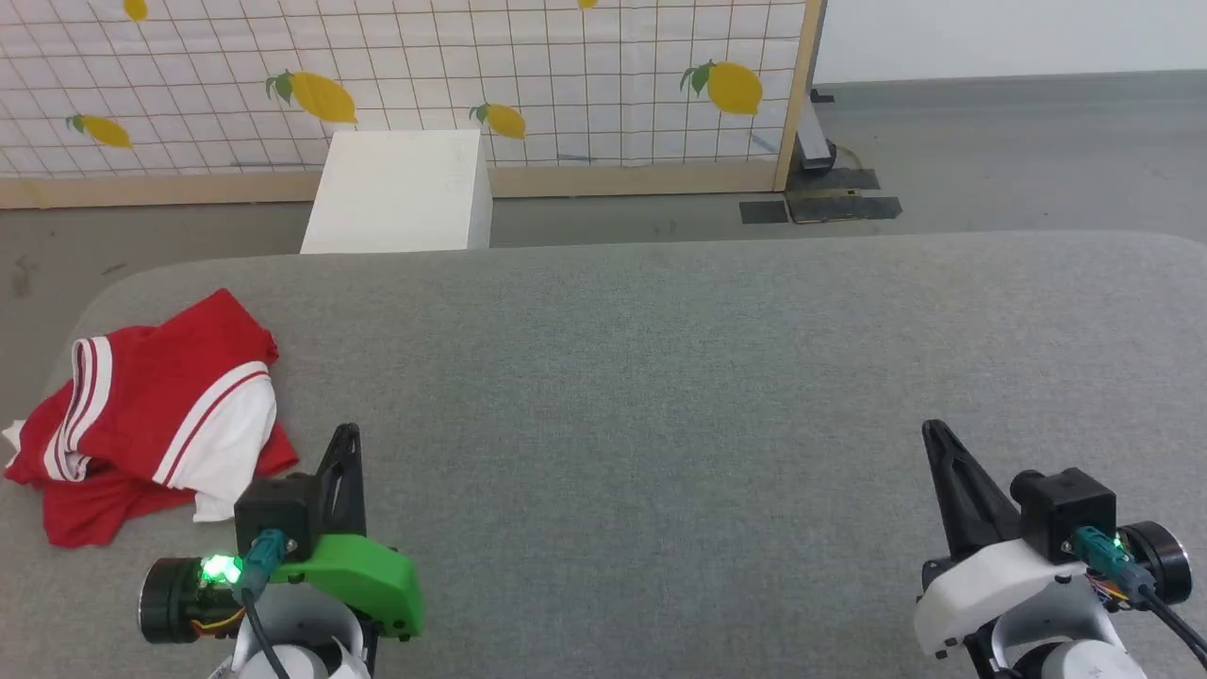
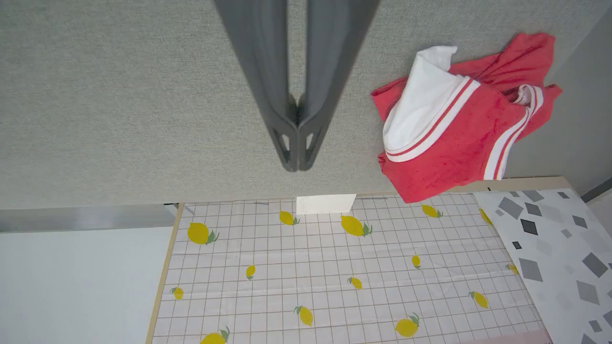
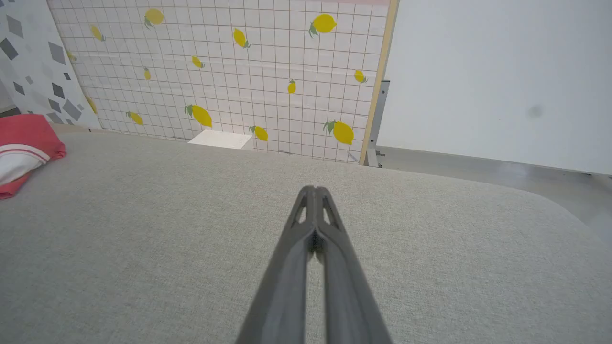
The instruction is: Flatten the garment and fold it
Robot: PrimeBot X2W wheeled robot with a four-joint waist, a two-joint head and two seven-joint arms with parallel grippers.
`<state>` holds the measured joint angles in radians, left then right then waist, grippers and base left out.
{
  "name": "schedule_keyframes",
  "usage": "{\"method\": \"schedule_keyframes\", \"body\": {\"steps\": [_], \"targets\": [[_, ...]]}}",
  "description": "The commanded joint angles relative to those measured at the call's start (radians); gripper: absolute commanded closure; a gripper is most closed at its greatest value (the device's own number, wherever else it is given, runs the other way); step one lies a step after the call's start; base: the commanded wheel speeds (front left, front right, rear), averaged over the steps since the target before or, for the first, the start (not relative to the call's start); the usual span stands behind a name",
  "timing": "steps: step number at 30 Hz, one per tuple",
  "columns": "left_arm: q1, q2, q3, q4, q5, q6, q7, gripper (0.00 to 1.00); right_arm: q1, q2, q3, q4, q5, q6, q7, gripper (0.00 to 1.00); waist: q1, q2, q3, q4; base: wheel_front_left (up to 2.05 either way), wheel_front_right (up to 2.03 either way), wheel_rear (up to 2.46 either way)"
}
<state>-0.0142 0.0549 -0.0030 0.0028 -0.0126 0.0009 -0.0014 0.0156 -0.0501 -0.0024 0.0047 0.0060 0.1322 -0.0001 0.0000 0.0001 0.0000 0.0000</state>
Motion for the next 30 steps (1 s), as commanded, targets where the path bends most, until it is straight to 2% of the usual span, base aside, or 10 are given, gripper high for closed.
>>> {"method": "schedule_keyframes", "body": {"steps": [1,30], "targets": [[0.014,-0.005,0.003,-0.003,0.013,-0.001,0.001,1.00,-0.016,0.000,0.002,-0.005,-0.006,-0.002,0.000,1.00,0.0000,-0.0001,0.000,0.000,0.00,0.00,0.00],[0.014,-0.005,0.003,-0.003,0.013,-0.001,0.001,1.00,-0.016,0.000,0.002,-0.005,-0.006,-0.002,0.000,1.00,0.0000,-0.0001,0.000,0.000,0.00,0.00,0.00]]}}
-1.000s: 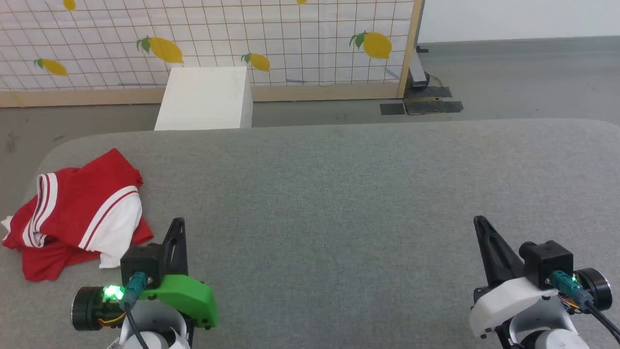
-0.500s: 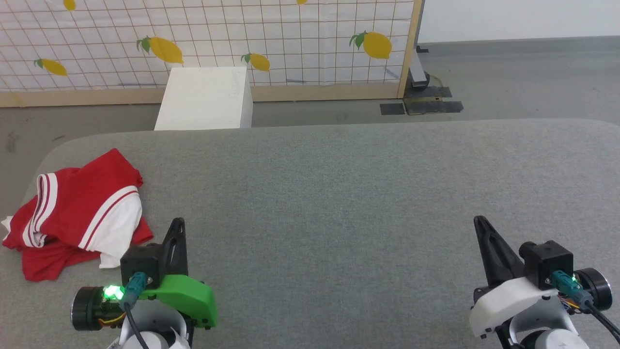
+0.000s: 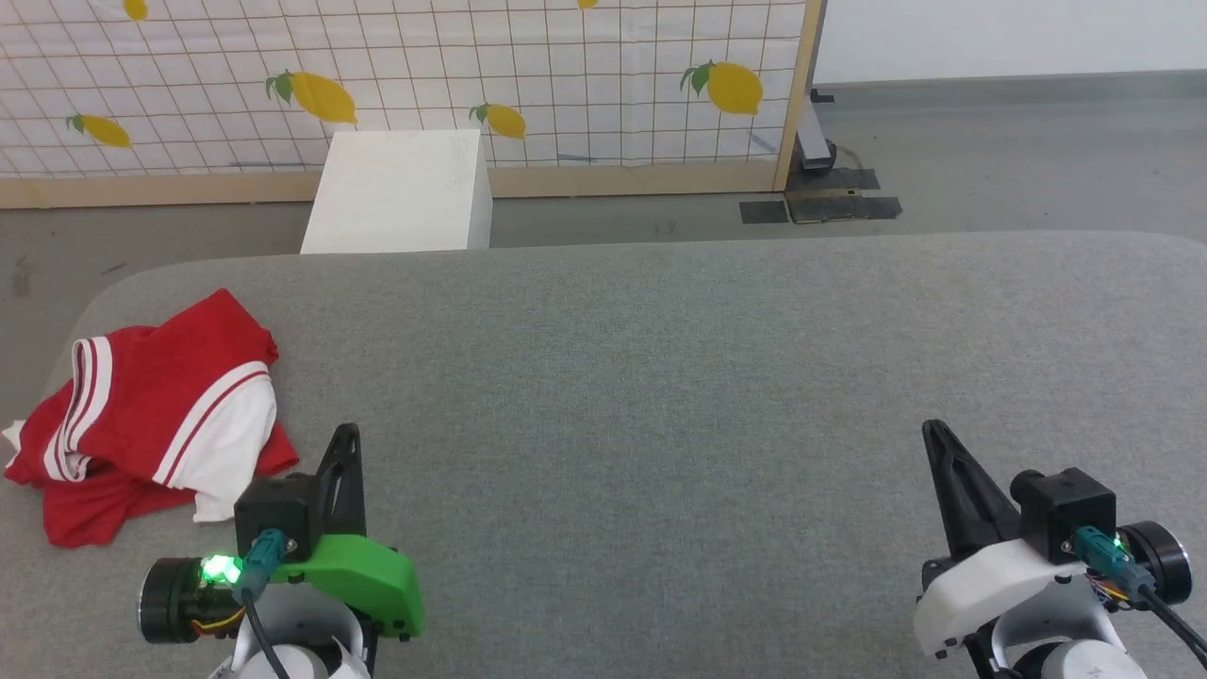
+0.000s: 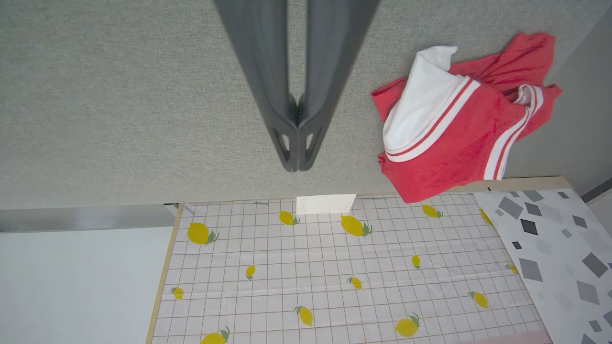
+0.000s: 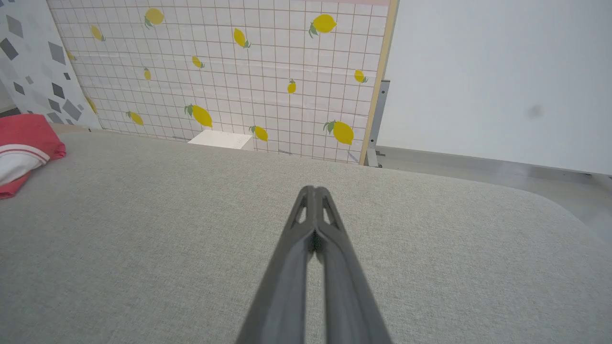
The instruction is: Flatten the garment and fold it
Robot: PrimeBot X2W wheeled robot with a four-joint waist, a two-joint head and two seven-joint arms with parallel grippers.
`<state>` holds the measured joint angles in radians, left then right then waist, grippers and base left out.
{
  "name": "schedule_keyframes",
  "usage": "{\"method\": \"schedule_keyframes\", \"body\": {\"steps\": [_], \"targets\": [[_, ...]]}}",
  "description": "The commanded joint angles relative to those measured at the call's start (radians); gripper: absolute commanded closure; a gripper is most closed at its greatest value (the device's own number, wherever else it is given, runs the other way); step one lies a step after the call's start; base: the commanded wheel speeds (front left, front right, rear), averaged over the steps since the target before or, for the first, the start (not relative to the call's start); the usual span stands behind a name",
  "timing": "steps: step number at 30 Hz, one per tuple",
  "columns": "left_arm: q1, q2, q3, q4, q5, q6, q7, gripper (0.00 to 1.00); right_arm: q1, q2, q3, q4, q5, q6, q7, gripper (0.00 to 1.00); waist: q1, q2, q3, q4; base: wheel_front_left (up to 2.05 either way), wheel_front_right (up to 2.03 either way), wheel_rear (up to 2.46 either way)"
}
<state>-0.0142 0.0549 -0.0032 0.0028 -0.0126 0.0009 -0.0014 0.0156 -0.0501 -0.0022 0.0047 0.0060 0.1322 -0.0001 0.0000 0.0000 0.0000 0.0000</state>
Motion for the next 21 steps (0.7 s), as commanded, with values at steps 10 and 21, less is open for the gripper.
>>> {"method": "schedule_keyframes", "body": {"steps": [10,21], "targets": [[-0.001,0.000,-0.013,0.012,-0.019,0.004,-0.015,0.00,0.007,0.000,-0.006,0.016,0.023,0.000,-0.015,0.00,0.0000,0.0000,0.000,0.000,0.00,0.00,0.00],[-0.002,-0.001,-0.027,0.027,-0.037,0.011,-0.038,0.00,0.013,0.000,-0.017,0.038,0.053,0.000,-0.038,0.00,0.0000,0.0000,-0.002,0.002,0.00,0.00,0.00]]}}
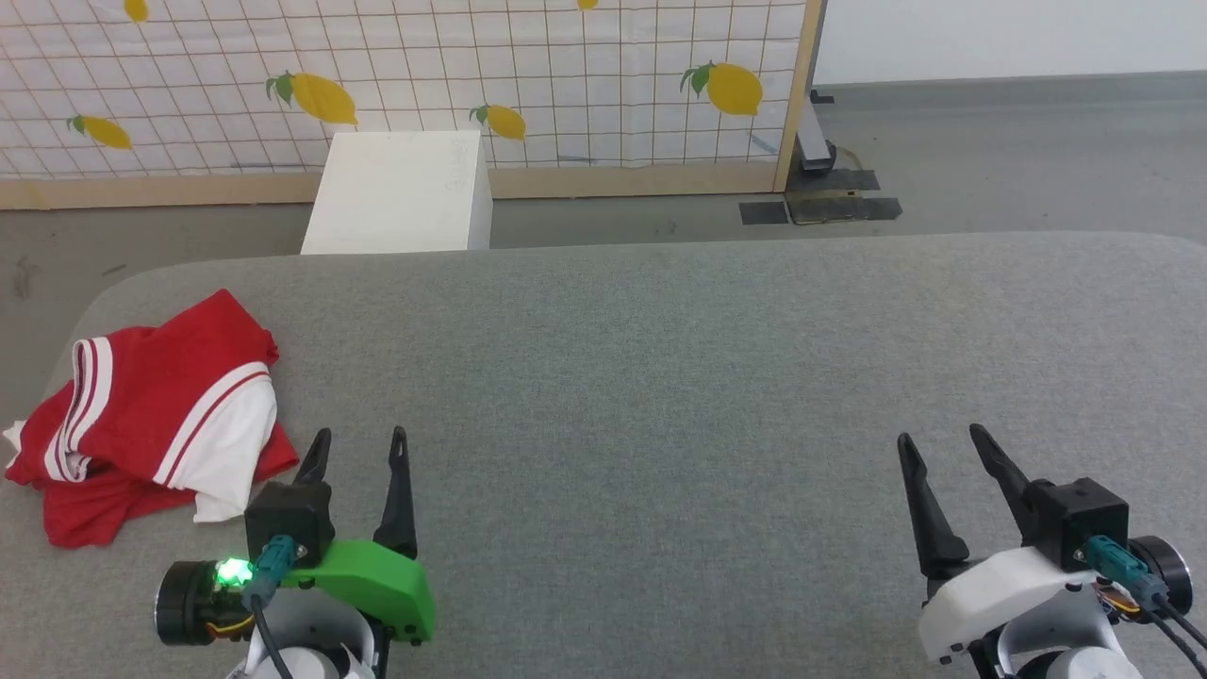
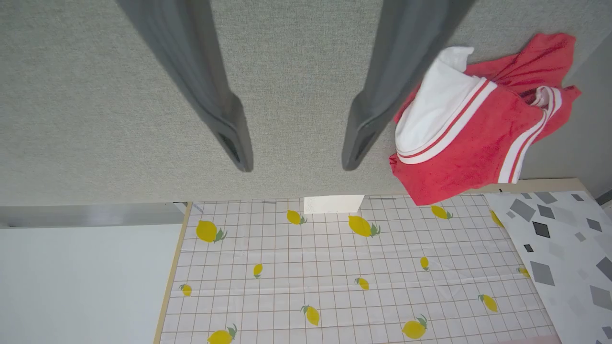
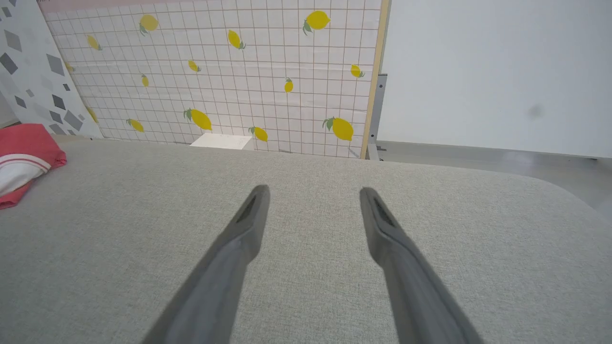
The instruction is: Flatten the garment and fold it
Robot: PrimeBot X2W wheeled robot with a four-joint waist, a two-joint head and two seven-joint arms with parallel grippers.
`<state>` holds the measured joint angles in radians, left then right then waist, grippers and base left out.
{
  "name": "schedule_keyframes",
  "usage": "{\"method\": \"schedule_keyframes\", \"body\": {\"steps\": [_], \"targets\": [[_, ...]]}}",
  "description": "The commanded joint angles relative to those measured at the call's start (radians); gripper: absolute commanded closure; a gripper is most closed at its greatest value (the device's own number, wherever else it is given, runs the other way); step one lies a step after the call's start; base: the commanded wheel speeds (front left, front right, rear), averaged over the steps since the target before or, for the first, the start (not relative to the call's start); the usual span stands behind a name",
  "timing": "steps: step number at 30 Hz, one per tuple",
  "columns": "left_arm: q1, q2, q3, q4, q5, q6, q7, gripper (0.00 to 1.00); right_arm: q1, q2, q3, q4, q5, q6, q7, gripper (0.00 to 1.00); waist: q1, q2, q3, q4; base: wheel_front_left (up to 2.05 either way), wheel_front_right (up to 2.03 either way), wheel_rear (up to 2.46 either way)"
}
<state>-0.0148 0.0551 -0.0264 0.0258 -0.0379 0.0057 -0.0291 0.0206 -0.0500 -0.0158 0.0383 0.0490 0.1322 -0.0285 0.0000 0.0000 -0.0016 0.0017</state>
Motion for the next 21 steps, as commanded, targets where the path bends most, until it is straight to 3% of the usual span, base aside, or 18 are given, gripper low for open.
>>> {"method": "schedule_keyframes", "body": {"steps": [1,21], "targets": [[-0.001,-0.001,-0.005,0.006,-0.014,0.007,-0.012,0.00,0.008,0.000,-0.004,0.007,0.013,0.000,-0.012,0.00,0.0000,0.0000,0.000,0.001,0.00,0.00,0.00],[0.002,-0.002,-0.007,0.023,-0.051,0.021,-0.053,0.00,0.015,0.000,-0.007,0.040,0.052,0.000,-0.053,0.00,0.0000,0.0000,-0.006,0.067,0.00,0.00,0.00]]}}
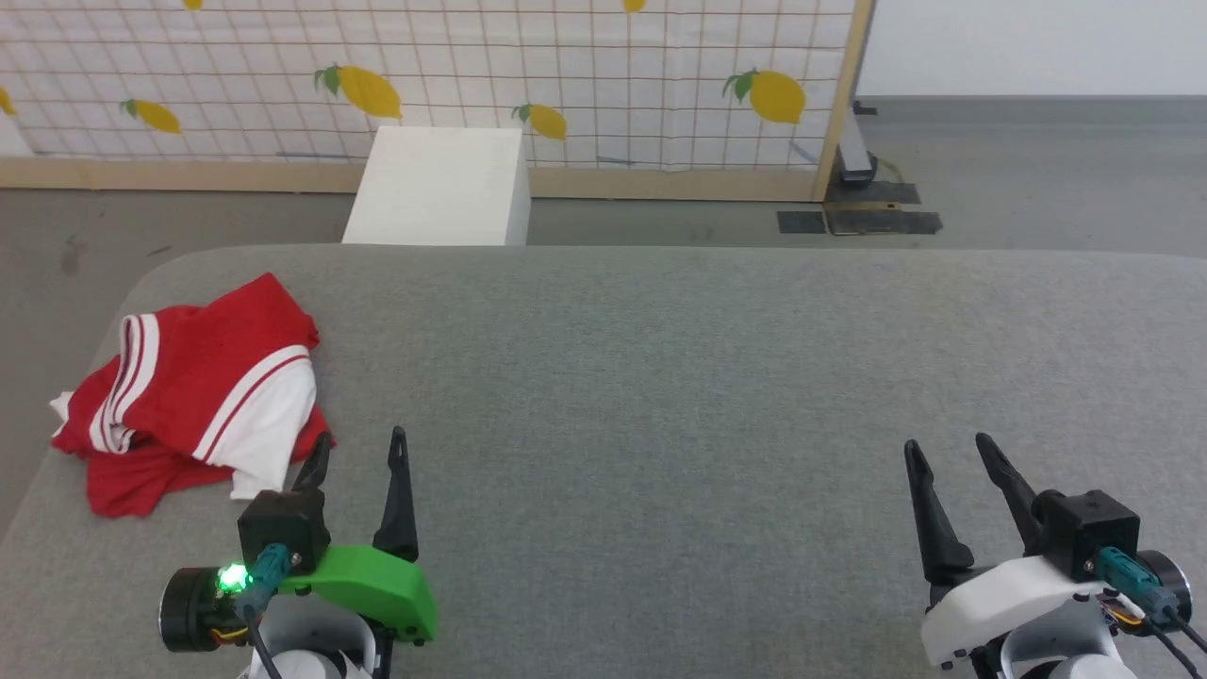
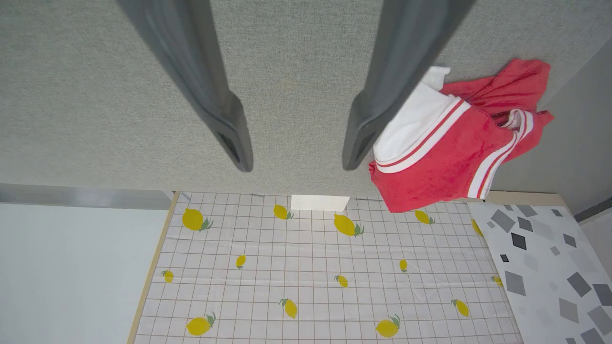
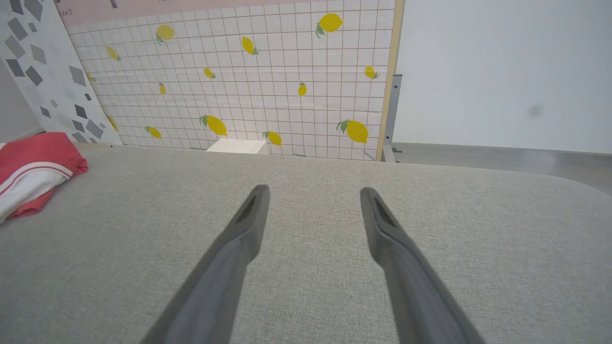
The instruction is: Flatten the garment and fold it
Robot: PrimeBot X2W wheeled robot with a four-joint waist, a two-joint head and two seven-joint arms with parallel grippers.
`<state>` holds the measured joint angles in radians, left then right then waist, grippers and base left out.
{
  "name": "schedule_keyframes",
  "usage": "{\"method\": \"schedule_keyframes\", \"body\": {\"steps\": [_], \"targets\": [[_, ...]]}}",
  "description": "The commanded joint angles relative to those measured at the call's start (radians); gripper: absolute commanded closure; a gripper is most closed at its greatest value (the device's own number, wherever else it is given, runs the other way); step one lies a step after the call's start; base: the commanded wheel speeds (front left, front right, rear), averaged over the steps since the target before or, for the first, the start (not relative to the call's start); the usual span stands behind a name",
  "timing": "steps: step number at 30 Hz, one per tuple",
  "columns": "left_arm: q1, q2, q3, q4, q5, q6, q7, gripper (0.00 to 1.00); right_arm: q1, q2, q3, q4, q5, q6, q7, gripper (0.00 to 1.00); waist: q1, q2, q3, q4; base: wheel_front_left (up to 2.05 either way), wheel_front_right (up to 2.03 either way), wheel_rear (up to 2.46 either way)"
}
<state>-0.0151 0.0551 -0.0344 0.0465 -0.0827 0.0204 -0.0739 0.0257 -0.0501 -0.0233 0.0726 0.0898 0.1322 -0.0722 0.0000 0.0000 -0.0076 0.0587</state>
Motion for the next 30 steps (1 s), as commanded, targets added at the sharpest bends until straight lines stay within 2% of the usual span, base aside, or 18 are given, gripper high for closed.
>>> {"method": "schedule_keyframes", "body": {"steps": [1,30], "targets": [[0.003,-0.002,0.001,0.003,-0.009,0.008,-0.011,0.00,0.010,0.000,0.001,0.007,0.013,0.000,-0.012,0.00,0.0000,0.0000,0.000,0.017,0.00,0.00,0.00],[0.021,-0.003,0.000,0.023,-0.067,0.033,-0.075,0.00,0.009,0.000,0.017,0.067,0.085,-0.001,-0.076,0.00,0.0000,0.0000,0.003,0.239,0.00,0.00,0.00]]}}
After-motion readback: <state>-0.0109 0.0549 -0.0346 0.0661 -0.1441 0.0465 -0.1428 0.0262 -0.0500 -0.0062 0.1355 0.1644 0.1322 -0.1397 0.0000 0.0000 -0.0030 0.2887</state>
